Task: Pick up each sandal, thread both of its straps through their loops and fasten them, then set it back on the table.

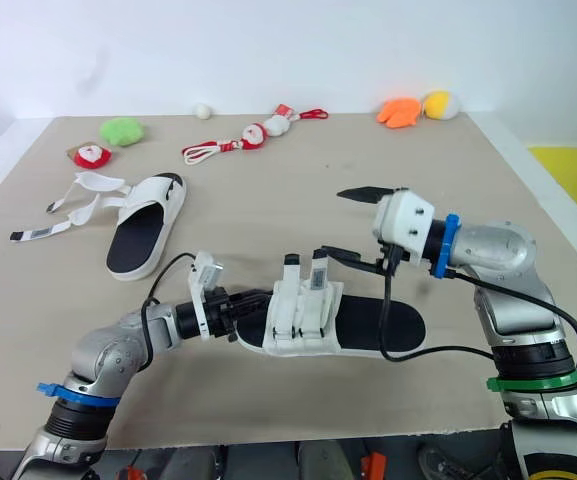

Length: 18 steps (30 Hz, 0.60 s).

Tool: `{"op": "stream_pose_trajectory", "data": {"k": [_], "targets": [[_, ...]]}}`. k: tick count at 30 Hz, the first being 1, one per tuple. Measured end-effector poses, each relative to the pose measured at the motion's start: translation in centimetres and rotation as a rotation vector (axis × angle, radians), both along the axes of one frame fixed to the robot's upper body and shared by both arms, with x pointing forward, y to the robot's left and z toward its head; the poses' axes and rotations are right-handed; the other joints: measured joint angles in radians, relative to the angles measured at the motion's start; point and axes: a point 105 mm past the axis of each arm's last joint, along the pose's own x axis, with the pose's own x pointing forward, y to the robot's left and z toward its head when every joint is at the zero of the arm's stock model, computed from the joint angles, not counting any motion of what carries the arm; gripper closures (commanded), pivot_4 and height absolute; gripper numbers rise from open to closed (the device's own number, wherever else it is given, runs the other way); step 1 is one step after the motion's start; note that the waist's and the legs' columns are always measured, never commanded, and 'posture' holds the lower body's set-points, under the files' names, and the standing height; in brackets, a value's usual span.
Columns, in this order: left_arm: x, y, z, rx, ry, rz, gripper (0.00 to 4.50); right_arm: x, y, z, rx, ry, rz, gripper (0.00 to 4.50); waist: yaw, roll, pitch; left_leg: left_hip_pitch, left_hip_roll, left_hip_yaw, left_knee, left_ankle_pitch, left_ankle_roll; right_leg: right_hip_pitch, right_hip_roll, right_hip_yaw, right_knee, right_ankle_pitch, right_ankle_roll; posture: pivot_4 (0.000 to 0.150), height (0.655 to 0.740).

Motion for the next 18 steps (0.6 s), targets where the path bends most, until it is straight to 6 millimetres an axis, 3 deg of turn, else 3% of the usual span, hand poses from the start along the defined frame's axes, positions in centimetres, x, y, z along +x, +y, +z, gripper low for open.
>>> {"op": "stream_pose_trajectory", "data": {"k": [4,5,10,14,18], "targets": [[0.6,1.7,0.0,0.019,-0.01,0.094,0.29,-0.6,-1.4,-0.8,-0.124,-0.149,0.044,0.0,0.0,0.0,0.001,0.0,0.0,0.0,0.0,0.0,0.0,0.0,0.0,0.0,0.0,0.0,0.0,0.15,0.74],[0.6,1.8,0.2,0.019,-0.018,0.102,0.06,-0.6,-1.6,-0.8,-0.138,-0.171,0.048,0.0,0.0,0.0,0.001,0.0,0.0,0.0,0.0,0.0,0.0,0.0,0.0,0.001,0.0,0.001,0.001,0.15,0.74],[0.8,3.1,3.4,-0.01,-0.175,0.158,0.06,-2.0,-3.4,-1.6,-0.327,-0.389,0.15,0.0,0.0,0.0,0.001,0.0,0.0,0.0,-0.003,0.0,0.0,0.0,0.0,0.001,0.0,0.0,0.0,0.15,0.74],[-0.1,3.2,6.6,-0.026,-0.379,0.09,0.06,-3.8,-4.7,-4.2,-0.506,-0.488,0.28,0.0,0.001,0.0,0.001,0.002,0.0,0.0,-0.003,0.0,0.0,0.001,0.0,0.001,0.0,0.0,-0.001,0.15,0.74],[-1.7,2.0,7.1,-0.01,-0.466,-0.045,0.06,-5.2,-4.5,-5.9,-0.52,-0.521,0.367,0.0,0.001,0.001,0.001,0.003,-0.001,0.002,-0.003,0.0,0.0,0.002,0.0,0.004,0.0,-0.001,-0.005,0.15,0.74]]}}
